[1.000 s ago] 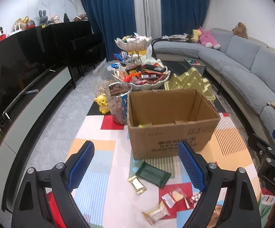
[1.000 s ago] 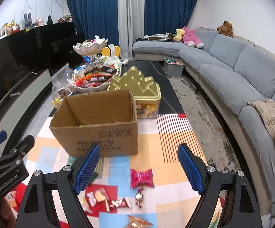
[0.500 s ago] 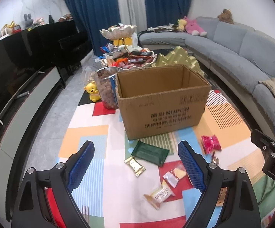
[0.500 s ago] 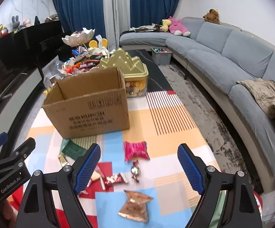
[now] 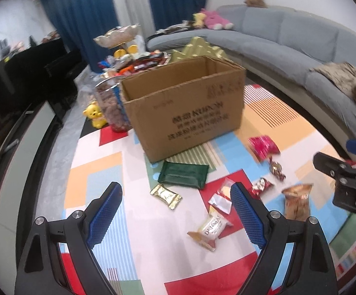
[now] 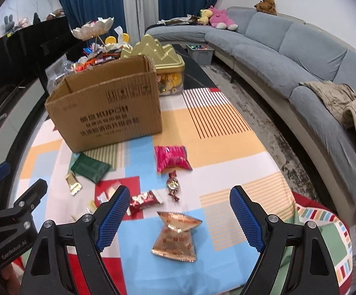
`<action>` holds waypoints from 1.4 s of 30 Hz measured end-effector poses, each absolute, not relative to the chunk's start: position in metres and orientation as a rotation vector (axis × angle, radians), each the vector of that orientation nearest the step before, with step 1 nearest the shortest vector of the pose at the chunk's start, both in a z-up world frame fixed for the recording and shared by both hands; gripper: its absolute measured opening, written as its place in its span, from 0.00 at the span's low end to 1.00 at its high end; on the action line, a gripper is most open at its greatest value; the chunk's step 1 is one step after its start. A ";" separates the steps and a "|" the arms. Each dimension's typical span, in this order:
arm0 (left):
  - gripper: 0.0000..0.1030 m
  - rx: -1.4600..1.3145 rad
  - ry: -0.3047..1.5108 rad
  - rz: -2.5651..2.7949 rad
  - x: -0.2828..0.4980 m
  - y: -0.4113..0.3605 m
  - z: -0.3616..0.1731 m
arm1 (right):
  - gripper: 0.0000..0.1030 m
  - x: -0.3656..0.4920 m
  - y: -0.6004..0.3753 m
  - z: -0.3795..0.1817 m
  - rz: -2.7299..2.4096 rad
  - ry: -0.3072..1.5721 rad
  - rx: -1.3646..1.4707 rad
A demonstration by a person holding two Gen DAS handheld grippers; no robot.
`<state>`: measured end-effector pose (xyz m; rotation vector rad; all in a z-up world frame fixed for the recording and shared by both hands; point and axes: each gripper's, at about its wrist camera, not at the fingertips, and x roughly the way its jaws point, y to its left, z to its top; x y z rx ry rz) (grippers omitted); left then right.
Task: Organize snacks
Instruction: 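Move both tools back toward the remaining snacks on the table, then grasp the DENMA cake pack with left tool while right grasps gold biscuit bag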
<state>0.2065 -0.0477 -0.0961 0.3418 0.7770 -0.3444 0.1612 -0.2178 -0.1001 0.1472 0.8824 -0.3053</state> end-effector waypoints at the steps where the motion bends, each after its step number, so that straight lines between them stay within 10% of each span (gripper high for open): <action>1: 0.88 0.352 0.779 -0.357 0.206 -0.049 -0.098 | 0.82 0.161 -0.217 -0.102 -0.306 0.890 0.145; 33: 0.84 0.465 0.968 -0.536 0.216 -0.067 -0.190 | 0.82 0.172 -0.218 -0.187 -0.311 1.131 0.199; 42: 0.68 0.446 1.014 -0.544 0.217 -0.073 -0.211 | 0.81 0.178 -0.226 -0.208 -0.305 1.180 0.247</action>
